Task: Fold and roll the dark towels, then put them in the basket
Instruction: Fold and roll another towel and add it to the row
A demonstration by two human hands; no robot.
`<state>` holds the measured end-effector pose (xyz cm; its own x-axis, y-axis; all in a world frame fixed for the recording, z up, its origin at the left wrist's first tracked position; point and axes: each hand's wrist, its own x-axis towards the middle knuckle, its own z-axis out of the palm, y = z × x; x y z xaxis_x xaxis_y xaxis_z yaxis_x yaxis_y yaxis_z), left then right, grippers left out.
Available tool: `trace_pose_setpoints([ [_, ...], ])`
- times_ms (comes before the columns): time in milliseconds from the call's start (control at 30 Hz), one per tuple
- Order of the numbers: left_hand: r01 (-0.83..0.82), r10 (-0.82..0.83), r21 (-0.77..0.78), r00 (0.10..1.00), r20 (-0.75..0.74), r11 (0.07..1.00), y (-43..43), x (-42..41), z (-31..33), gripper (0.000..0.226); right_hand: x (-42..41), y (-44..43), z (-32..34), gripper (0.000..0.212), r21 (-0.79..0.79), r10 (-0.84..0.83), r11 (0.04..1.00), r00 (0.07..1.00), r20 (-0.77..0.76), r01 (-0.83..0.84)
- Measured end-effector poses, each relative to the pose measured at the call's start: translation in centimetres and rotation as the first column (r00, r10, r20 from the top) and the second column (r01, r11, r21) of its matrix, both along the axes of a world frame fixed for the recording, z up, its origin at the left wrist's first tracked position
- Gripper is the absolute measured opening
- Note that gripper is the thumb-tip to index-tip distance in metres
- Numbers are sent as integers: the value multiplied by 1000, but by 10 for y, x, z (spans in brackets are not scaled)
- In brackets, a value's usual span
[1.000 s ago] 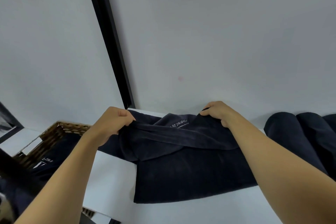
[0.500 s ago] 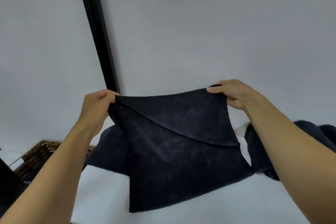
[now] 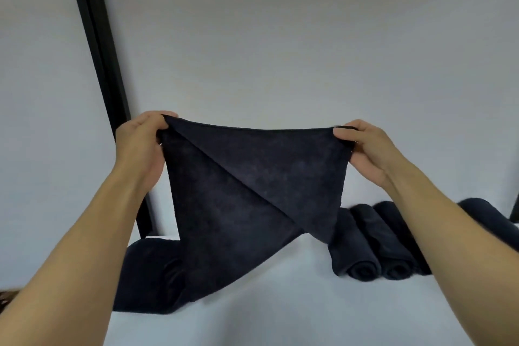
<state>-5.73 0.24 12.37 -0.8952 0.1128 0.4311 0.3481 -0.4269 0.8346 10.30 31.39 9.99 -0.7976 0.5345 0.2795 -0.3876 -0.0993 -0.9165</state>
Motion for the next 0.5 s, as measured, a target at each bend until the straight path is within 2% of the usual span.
trace_pose_setpoints([
  [100,5,-5,13,1000,15,1000,6,7,1,27,10,2,2,13,-27,-82,996,996,-35,81],
  [300,-31,31,-52,1000,3,998,5,6,0,25,20,8,0,14,108,-145,984,989,35,141],
  [500,-90,86,-196,996,-28,976,2,-5,-4,15,15,6,-11,17,-11,-166,986,984,-66,166],
])
